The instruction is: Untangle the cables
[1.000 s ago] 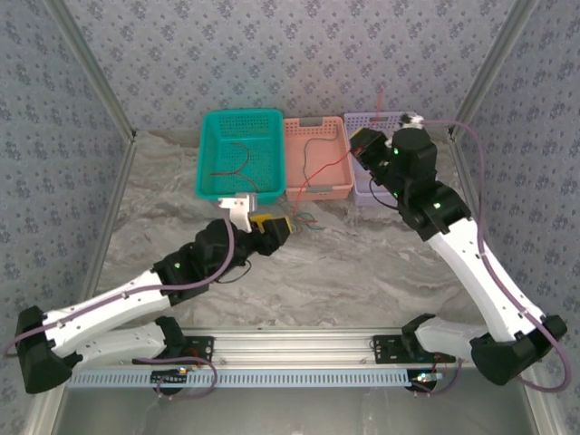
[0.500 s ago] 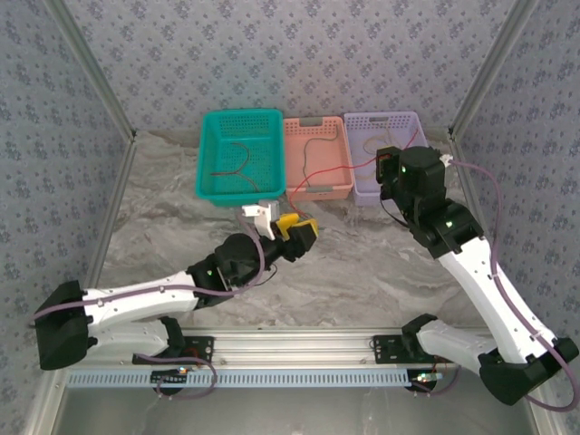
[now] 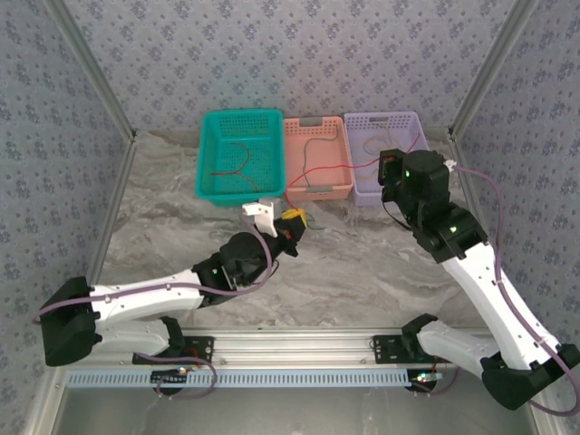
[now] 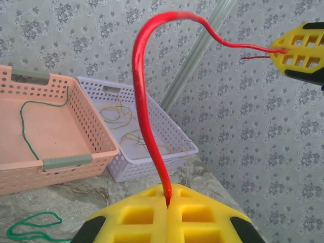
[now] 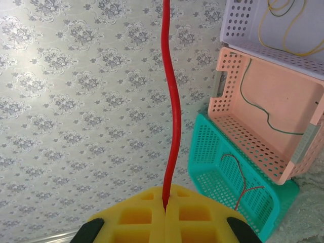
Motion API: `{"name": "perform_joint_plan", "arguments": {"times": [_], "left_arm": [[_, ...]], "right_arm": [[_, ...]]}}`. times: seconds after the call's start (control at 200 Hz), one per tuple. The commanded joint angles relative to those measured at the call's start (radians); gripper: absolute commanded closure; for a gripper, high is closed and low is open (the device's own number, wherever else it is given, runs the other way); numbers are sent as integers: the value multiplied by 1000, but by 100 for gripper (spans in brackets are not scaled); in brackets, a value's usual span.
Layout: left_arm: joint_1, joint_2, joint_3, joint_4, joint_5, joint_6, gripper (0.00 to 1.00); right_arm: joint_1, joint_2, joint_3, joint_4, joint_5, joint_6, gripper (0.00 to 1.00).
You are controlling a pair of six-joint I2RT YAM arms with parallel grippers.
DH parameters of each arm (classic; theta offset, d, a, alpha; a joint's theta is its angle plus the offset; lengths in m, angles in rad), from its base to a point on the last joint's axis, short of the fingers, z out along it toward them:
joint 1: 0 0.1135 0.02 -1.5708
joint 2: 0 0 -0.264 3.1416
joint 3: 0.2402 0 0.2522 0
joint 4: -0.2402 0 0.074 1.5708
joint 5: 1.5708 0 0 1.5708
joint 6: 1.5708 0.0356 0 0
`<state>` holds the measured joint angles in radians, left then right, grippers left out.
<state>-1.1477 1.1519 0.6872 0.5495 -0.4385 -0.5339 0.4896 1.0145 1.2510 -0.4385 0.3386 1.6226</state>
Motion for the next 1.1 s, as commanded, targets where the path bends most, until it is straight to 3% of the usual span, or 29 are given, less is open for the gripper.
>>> {"name": "perform_joint_plan", "arguments": {"times": [0.0,0.135,0.21,0.44,0.595,0.71,0.914,0.944,1.019,1.094], "left_arm": [[-8,-57,-22,-29,35,22,100],[-9,-140,-88,-32,103,31,100],[-7,-183,-81,-118,165,44,100],[-7,-209,-37,-496,365,64,100],[-18,-195,-51,-592,458,72,100],[-35,-188,-50,-631,474,89,100],[-40,-321,-39,-628,307,35,100],[-40,-337,-17,-643,275,28,93],[-37,-342,65,-697,204,23,63],[-19,-308,164,-754,179,37,44]], "right_arm": [[-15,-27,-21,-3,50,-17,100],[-43,-38,-35,10,47,-41,100],[-71,-28,-16,33,29,-104,100],[-217,33,-16,315,-165,-309,100],[-283,90,-9,481,-312,-393,100],[-314,143,58,500,-421,-451,100],[-315,181,115,420,-512,-581,100],[-311,180,114,406,-522,-599,100],[-294,180,113,384,-560,-659,100],[-264,179,100,385,-616,-730,100]]}}
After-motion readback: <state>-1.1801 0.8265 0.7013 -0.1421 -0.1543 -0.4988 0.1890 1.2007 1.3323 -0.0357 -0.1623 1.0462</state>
